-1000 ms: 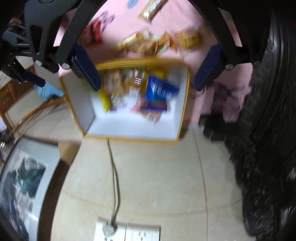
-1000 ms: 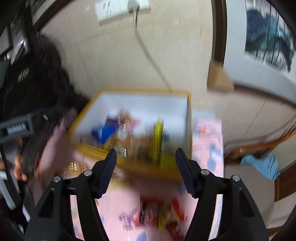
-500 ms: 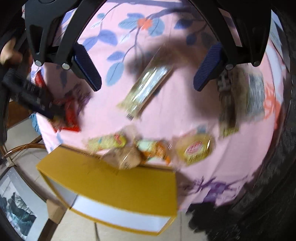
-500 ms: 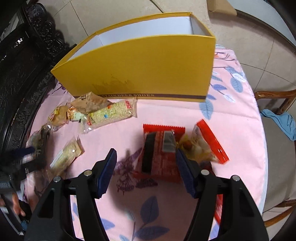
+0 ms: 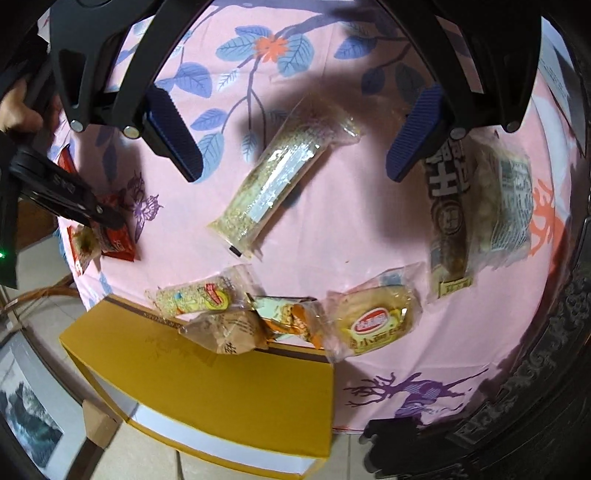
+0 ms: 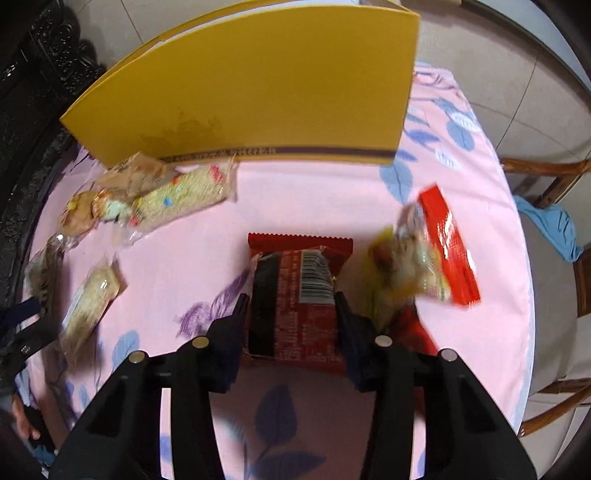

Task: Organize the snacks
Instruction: 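Grasp the red wafer bar with the right gripper while the left gripper grasps the clear rice bar, then lower the red wafer and rice bar into the yellow box and open both grippers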

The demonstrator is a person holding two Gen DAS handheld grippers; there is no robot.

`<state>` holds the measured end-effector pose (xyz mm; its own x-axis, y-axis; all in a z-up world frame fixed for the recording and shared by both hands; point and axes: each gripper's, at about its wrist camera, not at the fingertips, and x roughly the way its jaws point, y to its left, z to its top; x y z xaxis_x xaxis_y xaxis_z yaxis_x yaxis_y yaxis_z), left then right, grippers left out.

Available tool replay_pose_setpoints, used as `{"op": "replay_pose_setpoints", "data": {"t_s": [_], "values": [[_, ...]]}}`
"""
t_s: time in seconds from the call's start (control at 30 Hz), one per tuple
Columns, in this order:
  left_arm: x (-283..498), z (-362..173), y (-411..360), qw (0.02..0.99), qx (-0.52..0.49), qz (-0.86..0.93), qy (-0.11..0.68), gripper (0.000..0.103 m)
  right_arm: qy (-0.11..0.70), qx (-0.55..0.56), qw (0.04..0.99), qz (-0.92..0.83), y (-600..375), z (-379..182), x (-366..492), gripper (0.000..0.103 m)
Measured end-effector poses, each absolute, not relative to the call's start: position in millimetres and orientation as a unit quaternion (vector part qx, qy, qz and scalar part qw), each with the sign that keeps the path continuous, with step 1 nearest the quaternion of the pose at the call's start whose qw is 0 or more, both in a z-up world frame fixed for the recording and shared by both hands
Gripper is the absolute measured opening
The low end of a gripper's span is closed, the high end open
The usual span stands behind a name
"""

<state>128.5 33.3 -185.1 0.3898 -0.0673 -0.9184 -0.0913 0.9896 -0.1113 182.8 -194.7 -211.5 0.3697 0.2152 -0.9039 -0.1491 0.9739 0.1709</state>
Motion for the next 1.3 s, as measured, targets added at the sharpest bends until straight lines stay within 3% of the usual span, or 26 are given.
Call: {"op": "replay_pose_setpoints", "data": {"t_s": [0.33, 0.4, 0.53, 0.6, 0.67, 0.7, 1.3], "values": [[146, -215, 15, 0.811, -0.058, -0.03, 0.581, 0.097, 0.581, 0.027, 0.8, 0.148, -191, -214, 118, 0.046], [148, -219, 14, 0.809, -0.056, -0.033, 0.584, 0.084, 0.578, 0.03, 0.802, 0.144, -193, -214, 116, 0.046], [144, -219, 8, 0.819, -0.025, -0.026, 0.573, 0.073, 0.579, 0.033, 0.802, 0.142, -192, -216, 115, 0.046], [141, -218, 9, 0.822, -0.02, -0.017, 0.569, 0.06, 0.578, 0.032, 0.803, 0.141, -191, -214, 116, 0.046], [139, -217, 14, 0.824, -0.013, -0.002, 0.566, 0.036, 0.577, 0.03, 0.804, 0.139, -189, -214, 116, 0.046], [138, -216, 16, 0.825, -0.009, 0.007, 0.565, 0.03, 0.576, 0.027, 0.805, 0.139, -188, -214, 116, 0.046], [123, -172, 8, 0.846, -0.055, -0.012, 0.53, 0.029, 0.548, 0.032, 0.824, 0.141, -191, -194, 108, 0.045]]}}
